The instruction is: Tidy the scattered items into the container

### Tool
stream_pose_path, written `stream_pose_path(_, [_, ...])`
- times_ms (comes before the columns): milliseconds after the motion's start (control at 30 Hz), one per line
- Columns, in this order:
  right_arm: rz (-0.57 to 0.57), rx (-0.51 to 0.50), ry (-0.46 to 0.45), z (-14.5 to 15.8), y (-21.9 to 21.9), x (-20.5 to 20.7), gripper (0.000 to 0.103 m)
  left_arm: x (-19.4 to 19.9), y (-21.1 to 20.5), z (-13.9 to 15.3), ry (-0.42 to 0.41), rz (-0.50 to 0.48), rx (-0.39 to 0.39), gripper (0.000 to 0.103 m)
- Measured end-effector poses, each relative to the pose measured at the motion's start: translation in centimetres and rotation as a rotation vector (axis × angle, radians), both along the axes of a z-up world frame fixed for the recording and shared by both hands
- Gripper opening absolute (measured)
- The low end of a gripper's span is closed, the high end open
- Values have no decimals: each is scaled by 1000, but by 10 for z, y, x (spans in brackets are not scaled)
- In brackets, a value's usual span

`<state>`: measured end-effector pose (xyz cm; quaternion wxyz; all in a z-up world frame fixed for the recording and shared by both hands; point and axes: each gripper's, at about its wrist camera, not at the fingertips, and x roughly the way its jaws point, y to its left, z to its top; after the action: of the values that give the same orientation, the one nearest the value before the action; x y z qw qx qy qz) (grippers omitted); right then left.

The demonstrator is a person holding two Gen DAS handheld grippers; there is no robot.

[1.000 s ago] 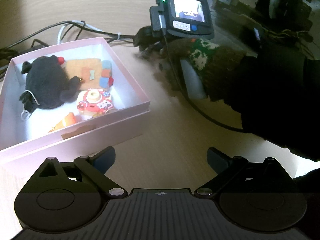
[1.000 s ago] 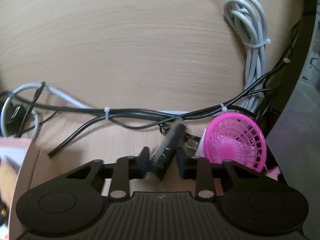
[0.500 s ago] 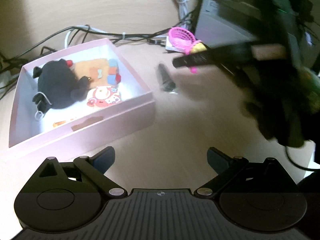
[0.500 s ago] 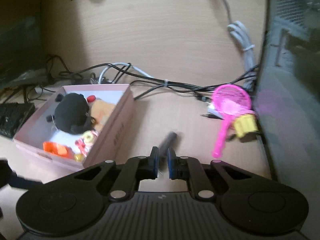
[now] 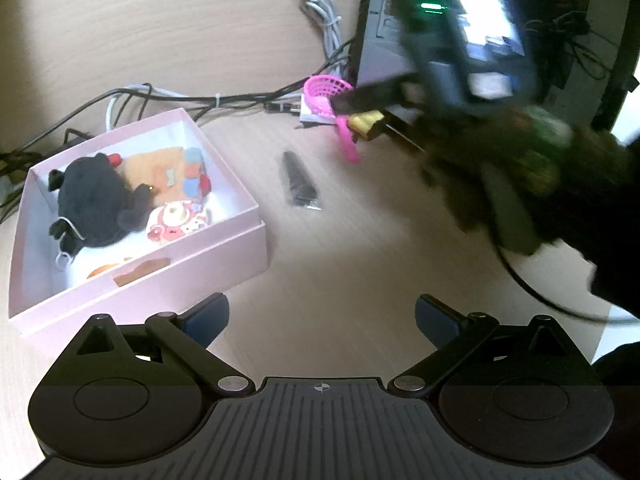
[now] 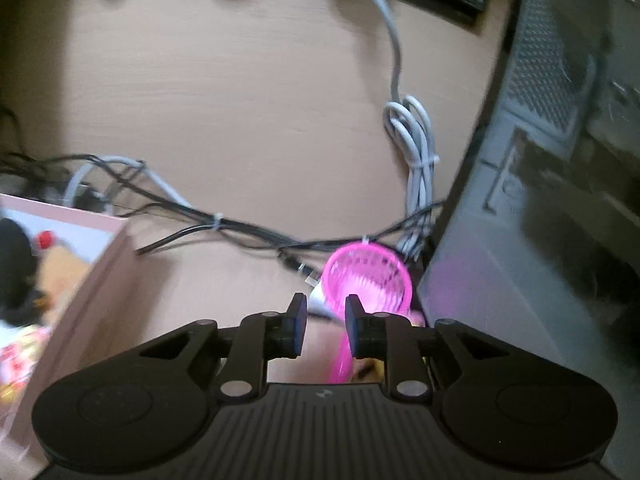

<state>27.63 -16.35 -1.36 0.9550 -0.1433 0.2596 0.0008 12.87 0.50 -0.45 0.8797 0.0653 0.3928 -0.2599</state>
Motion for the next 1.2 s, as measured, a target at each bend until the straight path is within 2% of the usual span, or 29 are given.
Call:
stream_pose_path(100, [-54, -29, 28, -14, 3, 31, 22, 3, 5, -3, 17, 4, -23, 102])
stream_pose_path(200, [-101, -68, 49, -29, 2, 55, 45, 9, 6, -8, 47, -11, -41, 102])
stream_pose_path(367, [-100, -169, 37, -46, 0, 72, 46, 21, 3, -19, 84, -36, -33, 102])
stream_pose_path(500, [-64, -154, 67, -43, 1, 74, 11, 26, 3, -23, 100, -38, -31, 102])
stream_pose_path(533, [-49, -148, 70, -40, 2, 71, 8, 26, 3, -24, 101, -34, -30, 102])
stream_pose_path(733, [45, -70, 35, -9, 6, 27, 6, 17, 5, -16, 70, -2, -17, 102])
stream_pose_path(967, [174, 90, 48, 32, -16, -55, 6, -5, 1, -1, 12, 28, -3, 102])
stream_pose_path(1067, [237, 110, 90, 34, -22, -90, 6, -12, 0, 3, 1, 34, -5, 102])
stream_pose_path(1200, [302, 86, 160, 21, -24, -125, 6, -23, 1, 5, -5, 54, -8, 102])
